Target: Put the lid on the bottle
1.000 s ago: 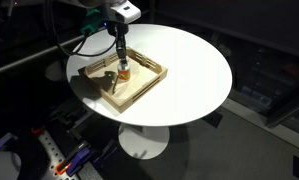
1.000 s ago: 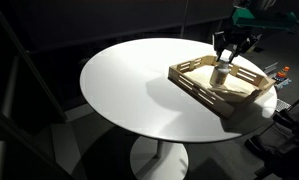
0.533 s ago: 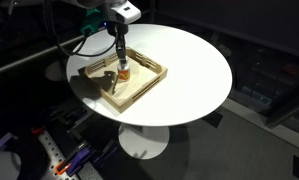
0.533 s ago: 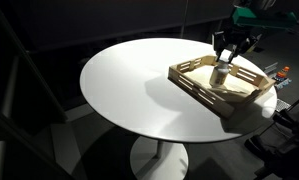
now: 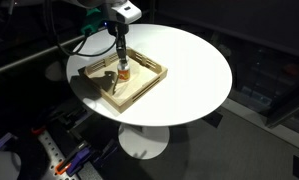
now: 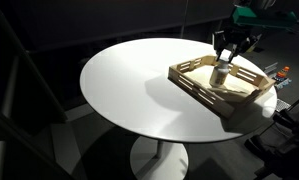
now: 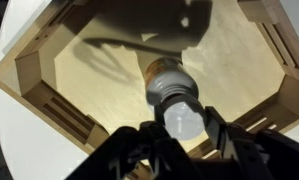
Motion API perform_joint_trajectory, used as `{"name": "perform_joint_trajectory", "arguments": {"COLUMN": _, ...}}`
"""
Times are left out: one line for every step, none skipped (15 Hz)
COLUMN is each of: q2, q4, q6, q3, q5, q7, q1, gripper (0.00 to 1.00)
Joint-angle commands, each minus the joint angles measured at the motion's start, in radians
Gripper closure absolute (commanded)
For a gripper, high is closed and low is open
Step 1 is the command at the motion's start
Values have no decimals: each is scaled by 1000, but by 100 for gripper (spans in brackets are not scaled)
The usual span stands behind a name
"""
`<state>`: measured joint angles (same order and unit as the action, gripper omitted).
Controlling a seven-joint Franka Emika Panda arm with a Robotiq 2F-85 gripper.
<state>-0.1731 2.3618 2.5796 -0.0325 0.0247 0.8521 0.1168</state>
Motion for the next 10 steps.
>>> {"name": "perform_joint_trajectory", "arguments": {"q2": 24, "q4": -7, "q6": -38, "q3": -2, "q5": 6, "q7": 1, "q1": -9, "gripper": 81}}
{"name": "perform_joint_trajectory", "arguments": {"q2": 23, "q4": -12, "q6": -50, "q3": -2, "q5": 3, "q7": -1, "q1": -9, "gripper": 81}}
{"name": "perform_joint_trajectory", "arguments": {"q2": 20, "q4": -18, "q6": -63, "q3": -1, "q5": 0, "q7": -4, "q1": -10, "gripper": 81}}
{"name": "perform_joint_trajectory", "arguments": {"q2": 18, "q4": -23, "q6": -75, "q3": 0, "q5": -1, "q7": -4, "q1": -11, "gripper": 81}}
{"name": "perform_joint_trajectory", "arguments": {"q2": 16, "q4": -27, "q6": -86, "q3": 0, "q5": -2, "q7": -4, "q1": -11, "gripper": 81}}
{"name": "perform_joint_trajectory", "arguments": {"q2": 13, "q4": -32, "q6": -97, "q3": 1, "q5": -5, "q7": -8, "q1": -13, "gripper": 81}}
{"name": "perform_joint_trajectory", "arguments": {"q2": 9, "q4": -38, "q6": -107, "q3": 1, "q5": -3, "q7": -5, "q1": -13, "gripper": 81}}
{"name": "perform_joint_trajectory", "arguments": {"q2": 7, "q4": -43, "q6": -114, "q3": 1, "q5": -1, "q7": -3, "q1": -13, "gripper": 81}}
{"name": "perform_joint_trajectory", "arguments": {"q2": 5, "q4": -48, "q6": -120, "q3": 0, "q5": 2, "q7": 0, "q1": -13, "gripper": 81}}
{"name": "perform_joint_trajectory", "arguments": {"q2": 3, "q4": -52, "q6": -124, "q3": 0, "q5": 5, "q7": 2, "q1": -12, "gripper": 81}}
